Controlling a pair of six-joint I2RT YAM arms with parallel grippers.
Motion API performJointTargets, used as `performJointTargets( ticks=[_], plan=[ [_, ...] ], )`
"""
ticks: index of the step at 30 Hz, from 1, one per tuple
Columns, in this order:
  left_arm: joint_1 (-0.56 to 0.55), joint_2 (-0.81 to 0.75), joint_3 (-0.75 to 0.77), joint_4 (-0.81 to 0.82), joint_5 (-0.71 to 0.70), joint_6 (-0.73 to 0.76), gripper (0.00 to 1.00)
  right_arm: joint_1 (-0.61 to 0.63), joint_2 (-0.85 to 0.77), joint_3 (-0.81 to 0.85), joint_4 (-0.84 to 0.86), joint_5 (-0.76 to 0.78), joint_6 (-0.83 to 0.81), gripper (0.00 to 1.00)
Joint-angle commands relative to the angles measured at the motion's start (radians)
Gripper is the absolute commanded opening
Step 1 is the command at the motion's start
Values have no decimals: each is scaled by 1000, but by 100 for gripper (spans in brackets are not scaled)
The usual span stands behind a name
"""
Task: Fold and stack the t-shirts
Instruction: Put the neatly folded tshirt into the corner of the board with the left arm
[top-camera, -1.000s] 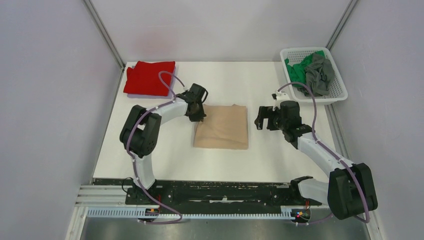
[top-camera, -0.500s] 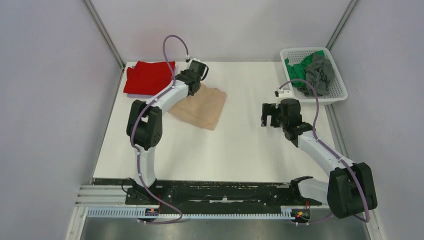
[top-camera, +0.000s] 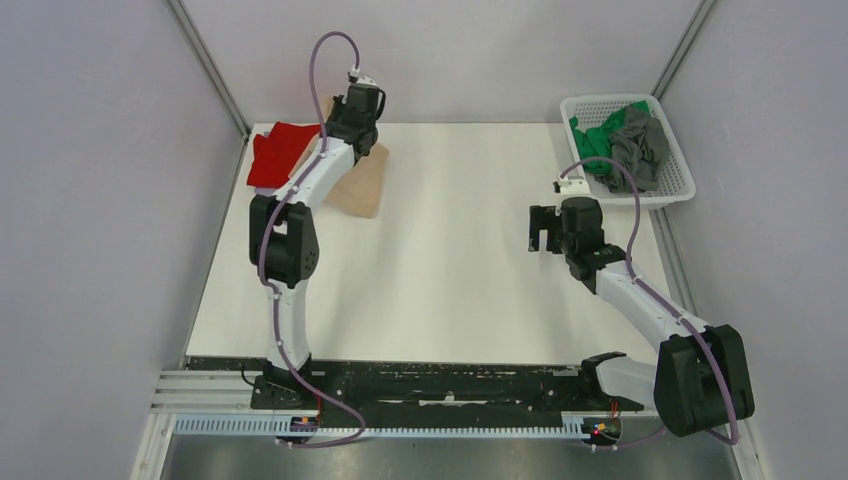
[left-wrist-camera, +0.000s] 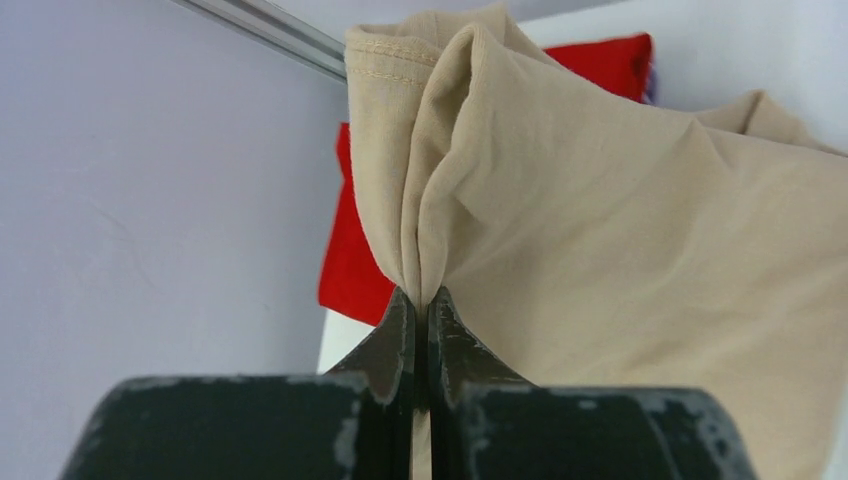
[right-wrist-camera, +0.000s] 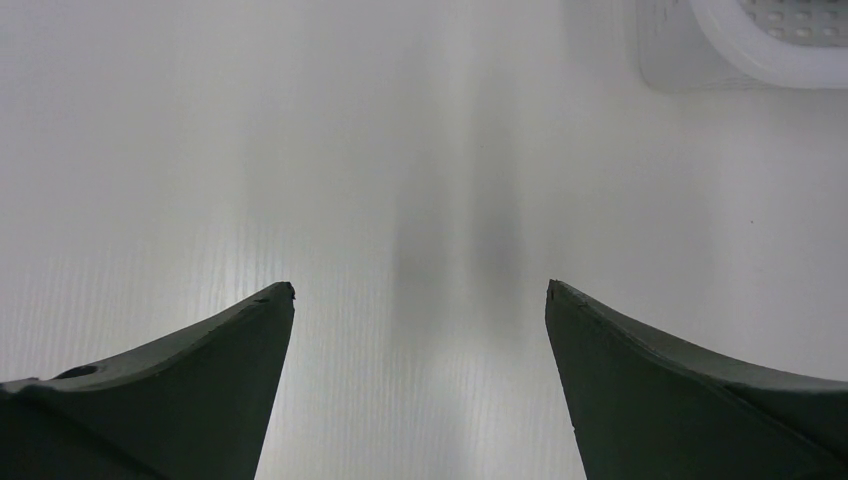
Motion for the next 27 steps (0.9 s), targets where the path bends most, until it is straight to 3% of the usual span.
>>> performJointTargets(
  ticks=[1,13,27],
  plan=[
    [33,2,97,135,-35,202,2,-4,4,39,3,40,-16,98],
    [45,19,270,70,-78,244,2,-4,31,48,-11,34,-8,98],
    [97,5,306,62,-39,209,2,-3,52,62,-12,9,-1,98]
  ],
)
